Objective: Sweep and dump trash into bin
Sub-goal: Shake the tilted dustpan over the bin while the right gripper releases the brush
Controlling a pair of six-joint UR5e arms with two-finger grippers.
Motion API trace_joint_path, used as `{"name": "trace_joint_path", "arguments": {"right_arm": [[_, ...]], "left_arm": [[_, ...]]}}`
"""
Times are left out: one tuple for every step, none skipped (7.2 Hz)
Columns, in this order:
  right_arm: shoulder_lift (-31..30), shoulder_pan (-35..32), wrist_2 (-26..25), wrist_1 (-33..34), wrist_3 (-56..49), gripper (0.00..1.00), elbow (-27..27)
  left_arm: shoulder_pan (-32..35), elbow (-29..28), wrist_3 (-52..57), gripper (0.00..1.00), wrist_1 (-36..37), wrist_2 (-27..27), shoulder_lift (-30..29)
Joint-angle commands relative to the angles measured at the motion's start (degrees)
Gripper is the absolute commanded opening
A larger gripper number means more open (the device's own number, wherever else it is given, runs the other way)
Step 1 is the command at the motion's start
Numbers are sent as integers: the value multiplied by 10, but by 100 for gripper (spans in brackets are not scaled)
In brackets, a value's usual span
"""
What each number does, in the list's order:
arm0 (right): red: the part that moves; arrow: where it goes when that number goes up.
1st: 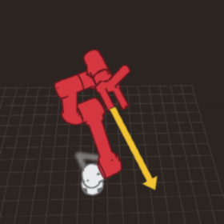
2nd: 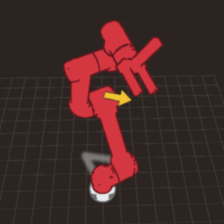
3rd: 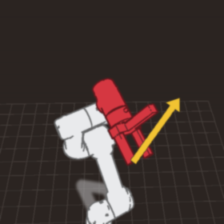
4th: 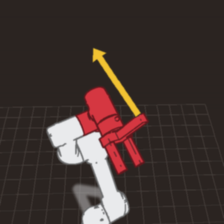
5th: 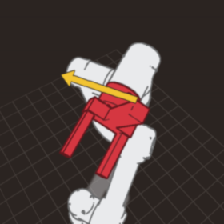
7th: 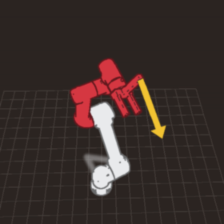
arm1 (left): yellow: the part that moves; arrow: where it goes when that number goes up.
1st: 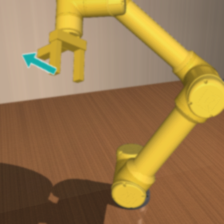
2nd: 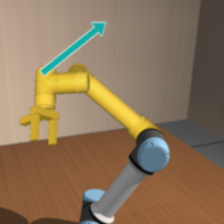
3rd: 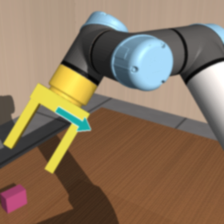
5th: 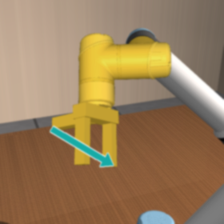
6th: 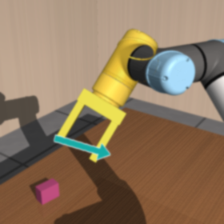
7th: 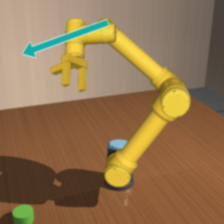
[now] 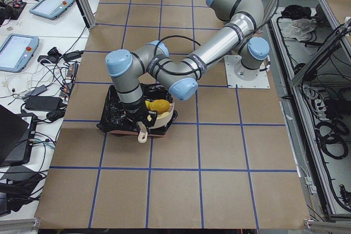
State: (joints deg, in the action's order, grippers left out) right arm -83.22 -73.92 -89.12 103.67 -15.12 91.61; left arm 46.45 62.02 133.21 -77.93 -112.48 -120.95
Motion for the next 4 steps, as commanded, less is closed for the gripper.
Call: {"name": "trace_joint_path", "arguments": {"right_arm": [[-11, -96, 6, -1, 73, 100, 1], [-10, -124, 5, 3, 63, 100, 5], [-12, -131, 9, -4, 62, 100, 6], [-20, -139, 16, -6, 62, 100, 5]], "left_arm": [[18, 3, 10, 0, 15, -26, 5], [26, 5, 14, 0, 29, -44, 5], [36, 9, 41, 0, 68, -55, 5], [40, 16, 43, 0, 77, -63, 6]]}}
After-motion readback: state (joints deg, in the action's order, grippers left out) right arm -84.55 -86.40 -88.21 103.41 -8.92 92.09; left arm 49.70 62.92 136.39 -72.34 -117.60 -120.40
